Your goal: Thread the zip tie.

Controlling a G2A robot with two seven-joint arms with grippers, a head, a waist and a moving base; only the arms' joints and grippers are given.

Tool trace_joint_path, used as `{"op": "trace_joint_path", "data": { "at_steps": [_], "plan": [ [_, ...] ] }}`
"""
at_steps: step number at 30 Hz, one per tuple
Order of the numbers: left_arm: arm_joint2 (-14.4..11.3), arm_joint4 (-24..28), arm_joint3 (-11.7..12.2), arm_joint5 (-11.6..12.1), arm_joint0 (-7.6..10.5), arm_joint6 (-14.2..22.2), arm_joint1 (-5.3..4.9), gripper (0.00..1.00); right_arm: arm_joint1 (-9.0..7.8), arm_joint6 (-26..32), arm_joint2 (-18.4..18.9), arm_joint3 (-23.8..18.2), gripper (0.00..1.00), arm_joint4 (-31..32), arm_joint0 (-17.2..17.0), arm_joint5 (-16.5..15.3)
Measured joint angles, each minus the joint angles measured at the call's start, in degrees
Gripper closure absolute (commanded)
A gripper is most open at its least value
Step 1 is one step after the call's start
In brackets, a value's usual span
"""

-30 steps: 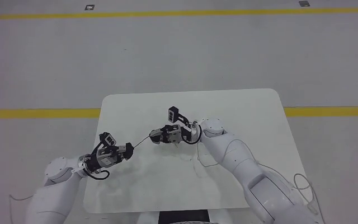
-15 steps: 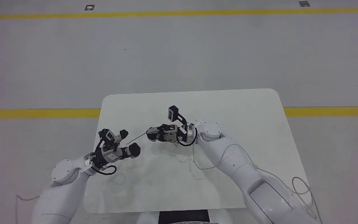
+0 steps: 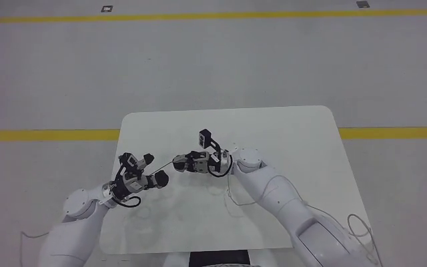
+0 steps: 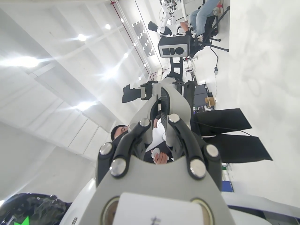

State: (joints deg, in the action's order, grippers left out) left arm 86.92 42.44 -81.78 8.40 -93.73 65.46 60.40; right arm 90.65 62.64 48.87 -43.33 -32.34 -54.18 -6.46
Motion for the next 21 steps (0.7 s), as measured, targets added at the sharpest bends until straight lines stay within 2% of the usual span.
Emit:
{"op": "trace_joint_path", "data": {
  "at_steps": [1,3,4,9,15,21],
  "plan": [
    [-0.1,-0.1,0.1,0.1,-0.02,-0.1,-0.03,0.68,-0.11,0.0,0.1,-0.3,1.0,0.1,-0.2,0.2],
    [-0.1,-0.3,0.4,0.3,-0.05,-0.3,-0.08,0.78,-0.31,-0.1,0.3,-0.6,1.0,0.6,-0.3,0.5],
    [-0.1,-0.7,0.5,0.5,-0.07,-0.4,-0.13,1.0,-0.43,-0.2,0.4,-0.8,1.0,0.9,-0.3,0.8],
    [-0.5,-1.8,0.8,1.1,-0.01,-0.5,-0.3,1.0,-0.64,0.1,0.4,-1.9,1.0,1.3,-0.7,1.7],
    [-1.0,-2.3,1.1,1.4,0.27,-1.0,-0.43,0.86,-0.59,-0.7,-0.2,-2.7,1.0,2.1,-0.8,2.5],
    [-1.3,-2.4,1.4,1.6,0.46,-1.2,-0.57,0.84,-0.53,-1.0,-0.5,-2.7,1.0,2.2,-0.7,2.6]
  ]
}}
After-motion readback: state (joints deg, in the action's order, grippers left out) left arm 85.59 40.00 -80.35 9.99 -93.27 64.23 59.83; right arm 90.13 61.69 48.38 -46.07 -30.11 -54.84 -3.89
